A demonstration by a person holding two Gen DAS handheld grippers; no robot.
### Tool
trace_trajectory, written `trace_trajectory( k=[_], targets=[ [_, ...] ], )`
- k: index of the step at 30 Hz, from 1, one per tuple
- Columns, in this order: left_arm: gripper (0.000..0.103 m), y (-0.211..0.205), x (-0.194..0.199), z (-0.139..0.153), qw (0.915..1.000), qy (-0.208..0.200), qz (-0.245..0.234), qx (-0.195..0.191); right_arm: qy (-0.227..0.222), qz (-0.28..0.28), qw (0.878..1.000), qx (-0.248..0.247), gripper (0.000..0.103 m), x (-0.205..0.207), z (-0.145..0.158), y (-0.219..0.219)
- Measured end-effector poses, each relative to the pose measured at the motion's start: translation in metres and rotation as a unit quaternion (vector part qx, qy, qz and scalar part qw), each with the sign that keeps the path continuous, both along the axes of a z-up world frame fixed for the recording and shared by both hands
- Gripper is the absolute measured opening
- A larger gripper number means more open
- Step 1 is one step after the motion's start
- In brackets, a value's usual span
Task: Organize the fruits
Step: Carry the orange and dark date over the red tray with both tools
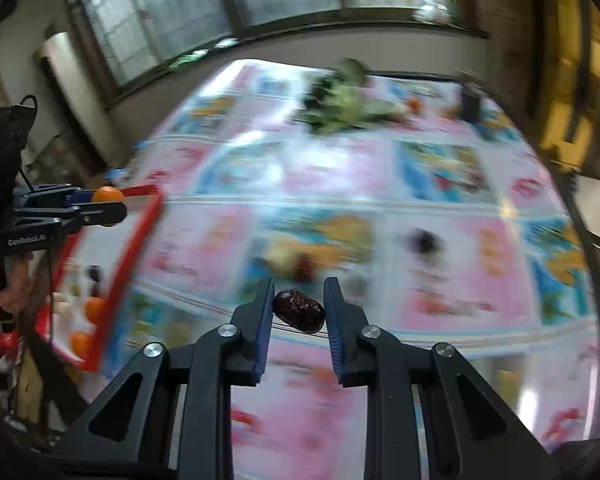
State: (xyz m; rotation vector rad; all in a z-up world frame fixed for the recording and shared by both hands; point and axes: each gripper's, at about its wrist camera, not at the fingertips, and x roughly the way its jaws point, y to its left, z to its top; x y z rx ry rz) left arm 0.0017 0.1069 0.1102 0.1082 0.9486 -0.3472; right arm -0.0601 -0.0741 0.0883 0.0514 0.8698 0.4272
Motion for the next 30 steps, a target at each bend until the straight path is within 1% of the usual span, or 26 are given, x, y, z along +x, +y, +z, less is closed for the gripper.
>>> trace_trajectory(
  k=[3,6,7,9,13,17,20,23,25,27,30],
  targets=[
    [0.032,0.038,-0.024,0.01,0.9992,-0.005,0.039,0.008,-0.008,0.039,0.999,0.009,0.026,-0.005,0.007,0.044],
    [0.032,0.07,-0.044,0.013,0.9974,-0.003,0.071,0.014,-0.011,0.082,0.996,0.019,0.027,-0.015,0.012,0.093],
    [0.032,0.08,-0.052,0.013,0.9965,-0.004,0.082,0.02,-0.011,0.091,0.996,0.019,0.027,-0.018,0.012,0.103],
    [0.032,0.097,-0.067,0.011,0.9946,0.0,0.101,0.025,-0.008,0.119,0.993,0.022,0.027,-0.024,0.011,0.133],
    [0.032,0.117,-0.093,0.003,0.9923,0.009,0.122,0.019,-0.001,0.164,0.986,0.023,0.027,-0.039,0.007,0.181],
    [0.032,0.126,-0.115,-0.011,0.9903,0.015,0.136,0.024,0.013,0.195,0.98,0.025,0.027,-0.052,-0.003,0.214],
    [0.032,0.139,-0.125,-0.017,0.988,0.021,0.153,0.005,0.019,0.213,0.977,0.018,0.027,-0.059,-0.01,0.235],
    [0.032,0.149,-0.133,-0.022,0.9864,0.026,0.162,0.004,0.025,0.224,0.974,0.006,0.027,-0.064,-0.02,0.252],
    [0.032,0.154,-0.14,-0.029,0.9856,0.036,0.165,0.002,0.031,0.23,0.973,-0.001,0.027,-0.066,-0.027,0.261],
    [0.032,0.155,-0.146,-0.038,0.9847,0.043,0.168,0.017,0.038,0.232,0.972,-0.012,0.027,-0.066,-0.036,0.269],
    [0.032,0.157,-0.15,-0.049,0.9836,0.056,0.171,0.01,0.049,0.237,0.97,-0.022,0.027,-0.068,-0.046,0.274]
  ],
)
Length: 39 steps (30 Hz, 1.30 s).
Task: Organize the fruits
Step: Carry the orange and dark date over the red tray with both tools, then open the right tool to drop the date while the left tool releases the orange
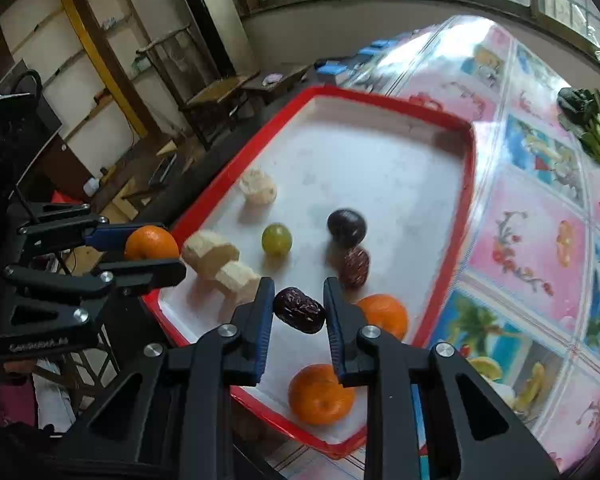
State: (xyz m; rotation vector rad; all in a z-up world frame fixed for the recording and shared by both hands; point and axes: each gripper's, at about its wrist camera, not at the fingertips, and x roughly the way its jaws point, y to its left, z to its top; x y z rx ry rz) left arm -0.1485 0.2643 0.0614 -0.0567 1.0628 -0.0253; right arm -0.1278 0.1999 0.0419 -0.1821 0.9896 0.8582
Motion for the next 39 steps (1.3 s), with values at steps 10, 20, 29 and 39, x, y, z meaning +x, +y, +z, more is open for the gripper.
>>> trace_trajectory(
  k=[10,20,29,39],
  targets=[
    [0.032,-0.001,-0.003,-0.019,0.9996,0.024,-0.007,-0.009,-0.006,0.008,0.999,-0.038,0.027,-0.006,-0.019,0.017],
    [0.032,-0.002,0.005,-0.023,0.9998,0.016,-0.011,-0.009,-0.006,0.004,0.999,-0.05,0.027,-0.003,-0.029,0.022],
    [0.033,-0.002,0.006,-0.024,0.9998,0.015,-0.012,-0.009,-0.013,0.003,0.999,-0.052,0.027,-0.003,-0.03,0.024],
    [0.034,-0.006,0.007,-0.024,0.9998,0.02,-0.003,-0.001,-0.014,-0.001,0.999,-0.051,0.027,-0.004,-0.03,0.024]
  ],
)
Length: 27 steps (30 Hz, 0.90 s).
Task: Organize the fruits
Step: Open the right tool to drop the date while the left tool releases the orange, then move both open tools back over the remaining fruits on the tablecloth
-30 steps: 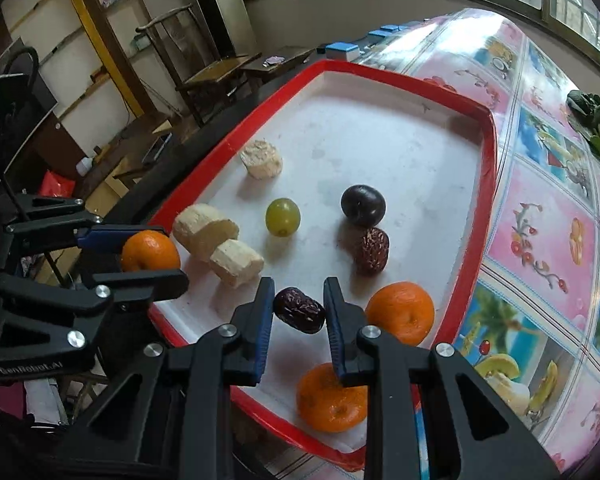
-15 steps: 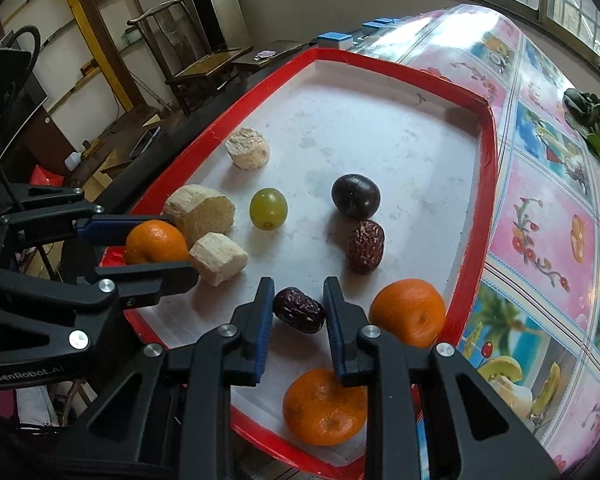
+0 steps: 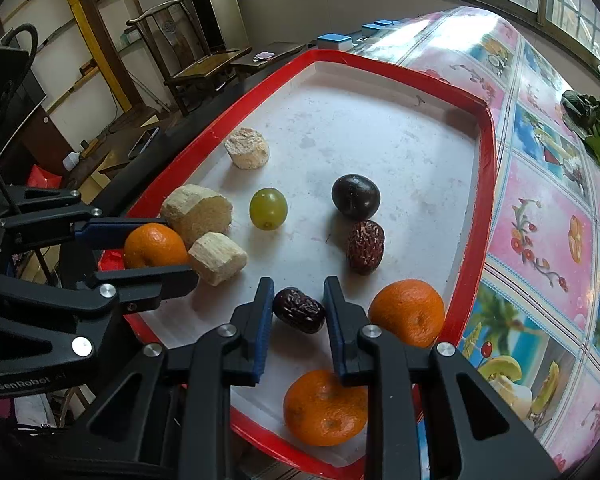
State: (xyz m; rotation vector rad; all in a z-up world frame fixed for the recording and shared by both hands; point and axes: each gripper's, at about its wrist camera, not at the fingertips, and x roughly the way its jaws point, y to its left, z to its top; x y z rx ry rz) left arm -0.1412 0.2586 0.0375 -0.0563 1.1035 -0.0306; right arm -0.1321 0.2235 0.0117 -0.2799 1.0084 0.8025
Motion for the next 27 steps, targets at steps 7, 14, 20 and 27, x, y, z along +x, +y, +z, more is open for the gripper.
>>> trace_trajectory(
  k=[7,14,20,27],
  targets=[
    [0.034,-0.004,-0.002,0.002,0.9998,0.003,0.005,0.019,0.006,-0.003,1.0,0.009,0.046,-0.001,0.002,0.0],
    [0.043,-0.016,-0.011,0.022,0.998,-0.018,0.0,0.061,-0.011,-0.015,0.999,0.036,0.053,-0.001,0.026,-0.011],
    [0.055,-0.028,-0.014,0.051,0.9957,-0.054,-0.008,0.074,-0.034,-0.042,0.996,0.072,0.058,0.001,0.055,-0.034],
    [0.062,-0.055,-0.002,0.064,0.9941,-0.072,-0.035,0.073,-0.04,-0.11,0.99,0.081,0.062,0.01,0.066,-0.09]
  ],
)
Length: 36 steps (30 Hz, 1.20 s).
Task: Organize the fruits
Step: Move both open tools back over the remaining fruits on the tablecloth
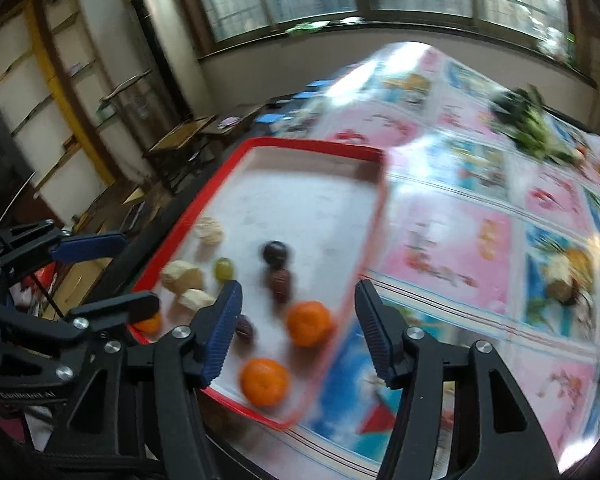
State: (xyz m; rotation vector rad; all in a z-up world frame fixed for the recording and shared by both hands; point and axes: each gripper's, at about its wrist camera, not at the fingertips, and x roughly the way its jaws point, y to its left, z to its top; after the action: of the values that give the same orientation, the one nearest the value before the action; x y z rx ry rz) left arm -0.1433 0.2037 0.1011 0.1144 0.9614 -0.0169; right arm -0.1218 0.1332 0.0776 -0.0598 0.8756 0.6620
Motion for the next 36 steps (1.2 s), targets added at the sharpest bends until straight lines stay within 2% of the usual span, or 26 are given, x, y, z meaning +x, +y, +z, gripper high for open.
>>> trace_trajectory(
  k=[2,4,8,10,13,15,17,20,22,27,31,33,36],
  targets=[
    [0.063,-0.014,0.007,0.0,0.9999,0.002,-0.016,-0.002,0.002,-0.025,1.0,0.0,0.064,0.001,0.0,-0.021],
    [0.069,-0.028,0.016,0.0,0.9995,0.006,-0.03,-0.006,0.004,-0.057,0.998,-0.002,0.066,0.003,0.0,-0.049],
    [0.072,-0.066,0.037,-0.002,0.9975,0.007,-0.068,-0.016,0.011,-0.139,0.99,-0.009,0.071,0.002,-0.004,-0.118],
    [0.077,-0.083,0.048,-0.004,0.9965,0.008,-0.08,-0.025,0.017,-0.186,0.982,-0.015,0.073,0.0,-0.008,-0.158],
    [0.077,-0.107,0.066,-0.009,0.9946,0.015,-0.093,-0.043,0.026,-0.25,0.967,-0.026,0.075,-0.002,-0.016,-0.214],
    [0.077,-0.124,0.083,-0.018,0.9919,0.031,-0.105,-0.065,0.04,-0.287,0.956,-0.038,0.076,0.001,-0.024,-0.249],
    [0.077,-0.137,0.097,-0.027,0.9906,0.047,-0.109,-0.069,0.048,-0.308,0.949,-0.047,0.076,0.006,-0.032,-0.275],
    [0.077,-0.155,0.121,-0.043,0.9897,0.067,-0.106,-0.07,0.053,-0.311,0.947,-0.058,0.076,0.02,-0.037,-0.295],
    [0.077,-0.165,0.137,-0.051,0.9881,0.072,-0.112,-0.077,0.054,-0.298,0.951,-0.058,0.076,0.03,-0.038,-0.295],
    [0.077,-0.188,0.163,-0.062,0.9873,0.075,-0.134,-0.04,0.053,-0.258,0.962,-0.076,0.076,0.059,-0.049,-0.282],
    [0.077,-0.203,0.169,-0.059,0.9816,0.082,-0.161,-0.063,0.047,-0.24,0.966,-0.081,0.075,0.062,-0.056,-0.279],
    [0.077,-0.208,0.172,-0.058,0.9809,0.078,-0.162,-0.075,0.05,-0.236,0.967,-0.082,0.061,0.063,-0.06,-0.279],
    [0.077,-0.218,0.18,-0.06,0.9811,0.08,-0.16,-0.075,0.041,-0.234,0.967,-0.092,0.052,0.063,-0.061,-0.279]
  ],
)
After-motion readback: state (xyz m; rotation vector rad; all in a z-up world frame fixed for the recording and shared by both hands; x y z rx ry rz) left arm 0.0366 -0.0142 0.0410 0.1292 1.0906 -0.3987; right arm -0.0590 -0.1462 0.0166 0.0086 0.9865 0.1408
